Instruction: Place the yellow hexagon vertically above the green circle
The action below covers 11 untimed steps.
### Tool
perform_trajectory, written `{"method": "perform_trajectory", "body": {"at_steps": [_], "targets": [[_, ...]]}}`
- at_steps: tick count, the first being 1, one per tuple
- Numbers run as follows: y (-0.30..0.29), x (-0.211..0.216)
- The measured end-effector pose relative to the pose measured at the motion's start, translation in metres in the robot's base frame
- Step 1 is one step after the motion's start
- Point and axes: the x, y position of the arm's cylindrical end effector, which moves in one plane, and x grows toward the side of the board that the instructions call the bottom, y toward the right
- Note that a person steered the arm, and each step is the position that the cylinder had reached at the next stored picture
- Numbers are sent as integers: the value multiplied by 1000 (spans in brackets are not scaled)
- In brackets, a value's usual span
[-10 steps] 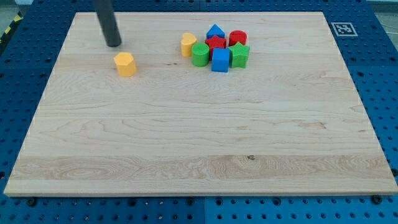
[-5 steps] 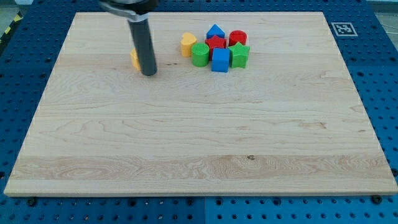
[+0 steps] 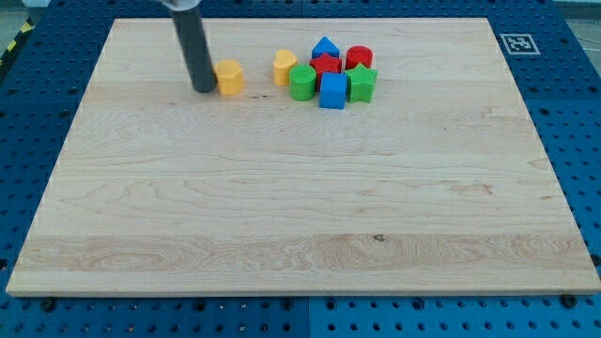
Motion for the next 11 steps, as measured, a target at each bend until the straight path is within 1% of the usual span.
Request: {"method": "perform_trajectory", "body": {"at_steps": [2, 3, 4, 5, 7, 8, 9, 10, 11], "targets": [[7, -2], [7, 17], [7, 25], [20, 3], [20, -36], [21, -45], [25, -37], [25, -14], [41, -15]]}}
